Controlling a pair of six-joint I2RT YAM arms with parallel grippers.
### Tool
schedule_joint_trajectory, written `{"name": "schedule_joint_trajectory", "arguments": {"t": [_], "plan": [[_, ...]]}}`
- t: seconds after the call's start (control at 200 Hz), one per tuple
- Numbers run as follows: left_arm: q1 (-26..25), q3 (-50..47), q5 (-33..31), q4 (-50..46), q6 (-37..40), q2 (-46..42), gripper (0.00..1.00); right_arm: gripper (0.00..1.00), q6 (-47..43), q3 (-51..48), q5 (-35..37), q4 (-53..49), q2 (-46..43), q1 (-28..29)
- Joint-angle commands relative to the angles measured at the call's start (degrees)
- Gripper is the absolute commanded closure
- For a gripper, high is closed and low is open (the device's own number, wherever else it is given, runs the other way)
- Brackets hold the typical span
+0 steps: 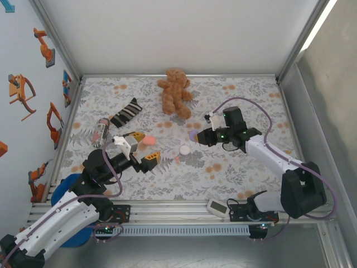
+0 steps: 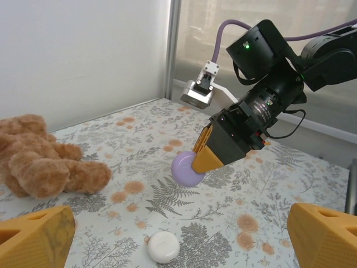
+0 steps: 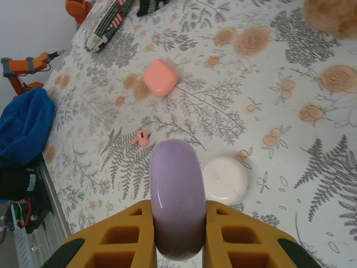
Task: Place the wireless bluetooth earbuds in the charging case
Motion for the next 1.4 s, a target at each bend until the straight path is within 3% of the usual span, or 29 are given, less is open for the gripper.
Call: {"name": "schedule_joint_trajectory", "arguments": {"t": [0.0, 0.466, 1.232, 1.392], "plan": [[-0.2, 0.9, -2.4, -1.4, -1.0, -0.9, 0.03, 0.91, 1.0, -0.3, -3.4, 1.2, 3.2, -2.6], [-0.1, 0.6, -5.2, -3.1, -0.5, -3.6, 0.02, 0.9, 1.9, -0.1, -5.0, 4.9, 15.5, -5.5], [-0.1, 0.8, -5.9, -2.5, -1.0, -2.8, 0.04, 0.84, 2.0, -1.3, -2.6, 6.9, 21.6, -5.7], [-0.1, 0.8, -6.0, -2.5, -1.1, -2.7, 0.04, 0.78, 2.2, -1.7, -1.4, 6.9, 21.7, -5.7]]}}
